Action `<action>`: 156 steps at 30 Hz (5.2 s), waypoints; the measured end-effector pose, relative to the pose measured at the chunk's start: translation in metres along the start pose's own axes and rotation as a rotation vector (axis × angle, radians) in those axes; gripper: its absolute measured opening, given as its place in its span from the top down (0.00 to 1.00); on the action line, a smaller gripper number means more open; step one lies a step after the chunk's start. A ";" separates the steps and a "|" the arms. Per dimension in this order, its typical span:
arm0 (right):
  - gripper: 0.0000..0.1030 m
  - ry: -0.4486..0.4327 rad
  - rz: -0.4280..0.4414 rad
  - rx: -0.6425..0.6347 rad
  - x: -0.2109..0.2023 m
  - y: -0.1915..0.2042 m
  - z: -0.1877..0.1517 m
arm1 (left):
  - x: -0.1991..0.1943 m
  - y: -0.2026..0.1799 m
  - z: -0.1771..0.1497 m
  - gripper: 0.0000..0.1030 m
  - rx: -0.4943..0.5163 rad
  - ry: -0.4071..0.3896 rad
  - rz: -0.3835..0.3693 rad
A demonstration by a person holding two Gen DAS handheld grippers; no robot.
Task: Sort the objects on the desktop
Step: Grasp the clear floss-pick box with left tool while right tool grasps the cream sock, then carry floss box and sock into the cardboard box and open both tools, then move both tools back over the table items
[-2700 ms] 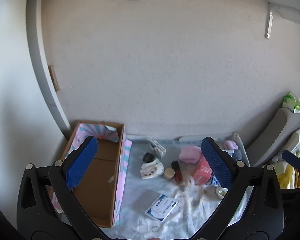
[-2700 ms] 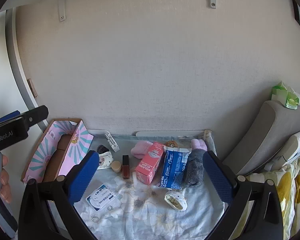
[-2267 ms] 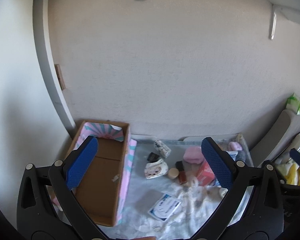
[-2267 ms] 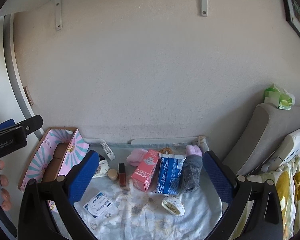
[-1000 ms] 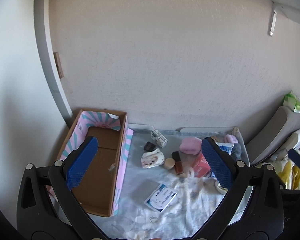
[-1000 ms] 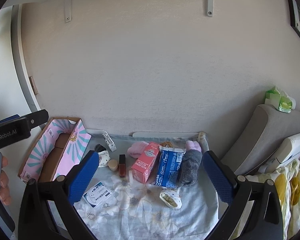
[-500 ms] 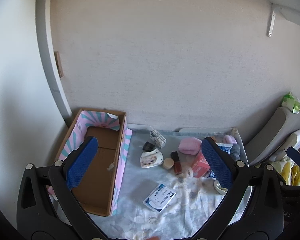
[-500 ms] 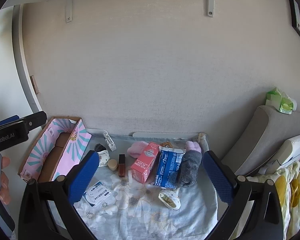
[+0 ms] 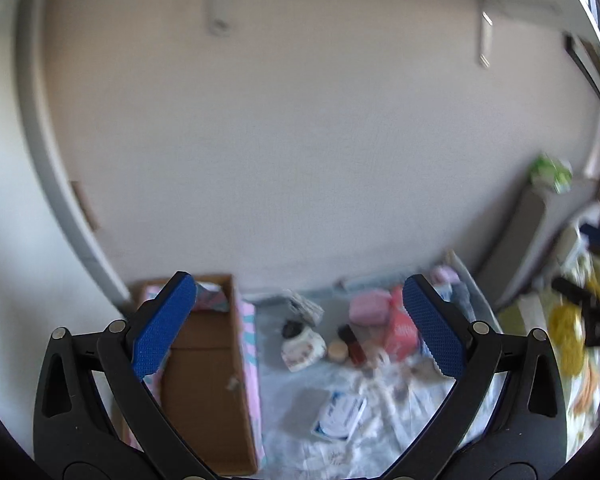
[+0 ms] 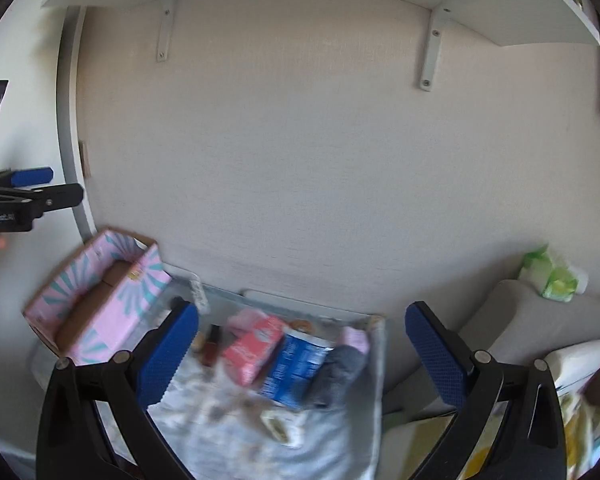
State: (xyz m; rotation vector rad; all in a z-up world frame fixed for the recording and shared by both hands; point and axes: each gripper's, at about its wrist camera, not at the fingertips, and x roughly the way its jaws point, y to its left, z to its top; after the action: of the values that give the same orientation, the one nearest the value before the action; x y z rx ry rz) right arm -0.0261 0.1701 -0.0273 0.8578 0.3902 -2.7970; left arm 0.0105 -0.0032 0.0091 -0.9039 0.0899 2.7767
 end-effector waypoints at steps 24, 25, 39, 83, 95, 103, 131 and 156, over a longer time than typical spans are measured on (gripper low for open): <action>0.04 0.234 0.156 -0.023 0.135 0.020 -0.177 | 0.156 -0.057 -0.198 0.04 0.041 0.339 -0.069; 0.05 0.243 0.157 -0.041 0.140 0.022 -0.179 | 0.160 -0.057 -0.200 0.05 0.043 0.344 -0.067; 0.58 0.345 0.171 -0.119 0.193 0.025 -0.196 | 0.172 -0.052 -0.225 0.34 0.056 0.410 -0.074; 0.68 0.309 0.308 -0.163 0.132 0.039 -0.022 | 0.053 0.045 -0.076 0.44 -0.115 0.278 0.054; 0.68 0.170 0.525 -0.316 0.145 0.136 0.085 | 0.034 0.115 -0.048 0.44 -0.157 0.243 0.137; 0.68 0.245 0.681 -0.475 0.170 0.236 0.131 | 0.047 0.161 -0.051 0.44 -0.149 0.358 0.151; 0.59 0.590 0.701 -0.541 0.251 0.351 0.079 | 0.110 0.168 -0.129 0.40 -0.109 0.573 0.045; 0.00 0.458 0.550 -0.502 0.220 0.319 0.110 | 0.092 0.174 -0.121 0.00 -0.195 0.437 0.099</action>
State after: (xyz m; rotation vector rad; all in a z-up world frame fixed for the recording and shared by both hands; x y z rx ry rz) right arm -0.1811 -0.1878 -0.1271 1.2351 0.7476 -1.8740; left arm -0.0319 -0.1704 -0.1441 -1.5838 -0.0705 2.6570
